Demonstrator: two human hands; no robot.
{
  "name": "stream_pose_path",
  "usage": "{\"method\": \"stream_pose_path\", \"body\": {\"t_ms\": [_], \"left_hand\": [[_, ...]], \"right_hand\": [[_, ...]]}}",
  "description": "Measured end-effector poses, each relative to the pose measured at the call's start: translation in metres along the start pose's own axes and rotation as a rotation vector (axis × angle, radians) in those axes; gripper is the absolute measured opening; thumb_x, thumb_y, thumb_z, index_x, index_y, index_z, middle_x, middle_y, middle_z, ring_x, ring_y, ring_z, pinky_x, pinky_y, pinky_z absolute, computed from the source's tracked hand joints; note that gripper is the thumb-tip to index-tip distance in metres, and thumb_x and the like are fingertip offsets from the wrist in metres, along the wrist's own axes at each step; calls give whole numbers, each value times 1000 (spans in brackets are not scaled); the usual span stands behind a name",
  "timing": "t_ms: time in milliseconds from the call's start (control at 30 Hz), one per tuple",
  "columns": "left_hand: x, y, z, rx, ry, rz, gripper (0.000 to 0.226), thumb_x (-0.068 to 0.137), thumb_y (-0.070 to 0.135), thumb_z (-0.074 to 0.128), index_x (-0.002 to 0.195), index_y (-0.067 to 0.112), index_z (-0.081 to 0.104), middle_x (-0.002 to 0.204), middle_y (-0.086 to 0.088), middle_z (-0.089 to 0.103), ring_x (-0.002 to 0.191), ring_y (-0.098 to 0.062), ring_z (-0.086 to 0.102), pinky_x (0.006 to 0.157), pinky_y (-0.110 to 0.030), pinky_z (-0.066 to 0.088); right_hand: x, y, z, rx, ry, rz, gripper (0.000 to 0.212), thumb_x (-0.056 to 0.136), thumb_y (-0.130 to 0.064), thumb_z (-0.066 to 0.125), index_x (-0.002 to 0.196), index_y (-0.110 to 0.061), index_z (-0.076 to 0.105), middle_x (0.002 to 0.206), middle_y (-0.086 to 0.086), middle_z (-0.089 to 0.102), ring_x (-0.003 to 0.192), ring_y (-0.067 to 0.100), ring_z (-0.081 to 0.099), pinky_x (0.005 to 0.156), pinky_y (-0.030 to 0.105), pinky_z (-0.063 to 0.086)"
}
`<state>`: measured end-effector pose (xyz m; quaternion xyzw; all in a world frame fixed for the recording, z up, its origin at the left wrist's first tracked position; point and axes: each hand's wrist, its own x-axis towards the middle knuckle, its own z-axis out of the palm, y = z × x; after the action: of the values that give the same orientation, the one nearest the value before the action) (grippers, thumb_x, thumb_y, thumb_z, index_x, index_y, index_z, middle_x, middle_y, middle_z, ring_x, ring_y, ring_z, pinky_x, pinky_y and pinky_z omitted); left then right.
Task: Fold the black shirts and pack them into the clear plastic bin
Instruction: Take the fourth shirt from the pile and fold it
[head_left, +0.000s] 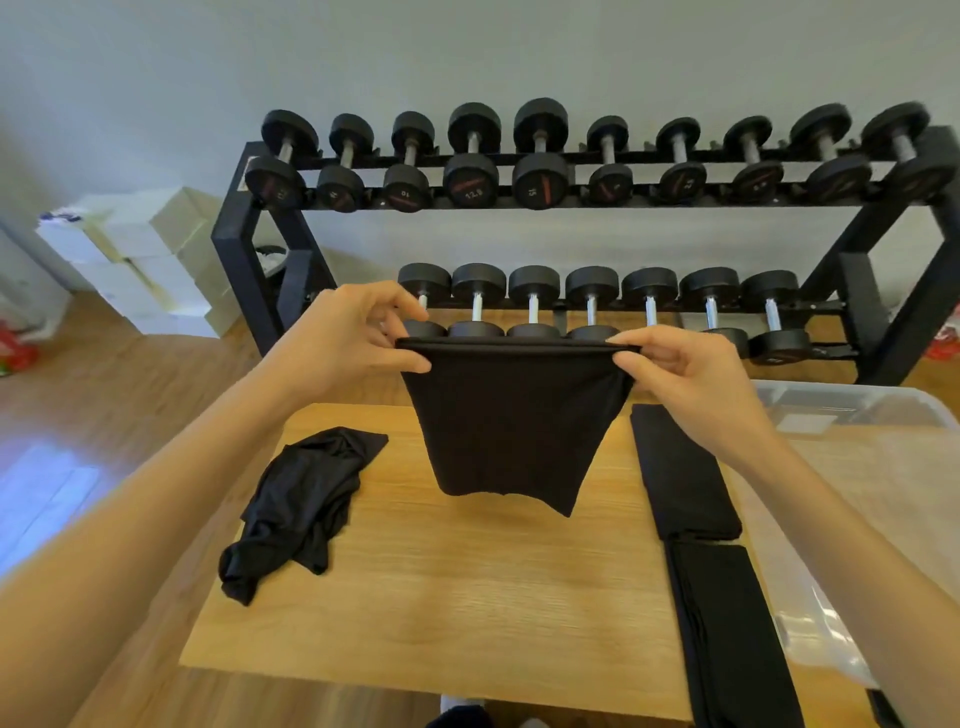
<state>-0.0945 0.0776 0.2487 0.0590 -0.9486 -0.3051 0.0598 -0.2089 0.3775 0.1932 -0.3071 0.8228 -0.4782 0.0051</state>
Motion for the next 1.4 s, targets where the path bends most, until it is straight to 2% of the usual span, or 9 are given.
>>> {"method": "stream_pose_path", "body": {"t_ms": [167,333,467,633,833,933,1033,1267,1400], "left_hand": [[-26,1,-3,-53,-204,-4,13,77,27,77,89,24,75,89,7,72,81,-6,68,84,-32,56],[-48,-3,-4,-146,-383,-12,15,75,33,74,87,23,75,92,12,70,83,-4,68,81,-23,49],[-56,-8,-4,-291,-536,-10,9,77,19,76,85,23,77,91,10,72,81,-11,70,78,-15,50],[-40,-33,27,-326,-618,-108,8,79,25,75,86,24,78,85,3,72,78,-16,67,76,-19,53],[-11,-110,133,-135,-608,-267,7,86,24,73,91,25,77,90,8,73,86,-8,68,76,-18,52],[4,-139,180,-20,-549,-274,14,88,26,70,99,19,76,96,9,66,97,-11,60,87,-27,45],[19,-155,207,-27,-470,-324,18,93,25,64,106,16,71,102,3,63,97,-12,54,82,-26,38],[59,-185,237,-95,-383,-378,12,94,22,62,103,19,70,98,3,60,93,-12,54,81,-25,39],[85,-197,243,-98,-310,-390,12,90,23,67,100,20,73,92,4,63,86,-10,56,82,-27,46]], "right_hand": [[-23,-5,-3,70,-102,15,25,91,-10,62,108,-27,67,99,-12,71,96,0,67,81,17,55],[-51,-17,-9,144,-204,78,22,90,-9,62,107,-21,71,93,-10,74,91,4,70,74,18,56],[-65,-25,-13,193,-286,167,22,89,-7,61,105,-19,70,91,-10,75,87,4,71,70,19,57],[-59,2,7,199,-344,340,18,92,-9,60,104,-17,70,88,0,75,81,11,72,69,27,60],[-43,92,70,106,-439,563,14,94,-11,60,99,-20,69,91,1,75,85,14,71,77,28,59],[-32,132,100,51,-417,671,14,95,-11,58,106,-11,67,95,4,72,85,19,69,69,20,57],[-18,161,118,1,-381,716,18,96,-10,57,111,-8,66,94,4,69,81,9,64,61,13,54],[11,209,144,-153,-346,685,13,91,-15,62,98,-21,71,92,6,72,89,21,66,86,43,54],[31,222,153,-176,-252,634,13,89,-13,62,98,-14,72,78,-7,65,75,9,59,71,25,49]]}}
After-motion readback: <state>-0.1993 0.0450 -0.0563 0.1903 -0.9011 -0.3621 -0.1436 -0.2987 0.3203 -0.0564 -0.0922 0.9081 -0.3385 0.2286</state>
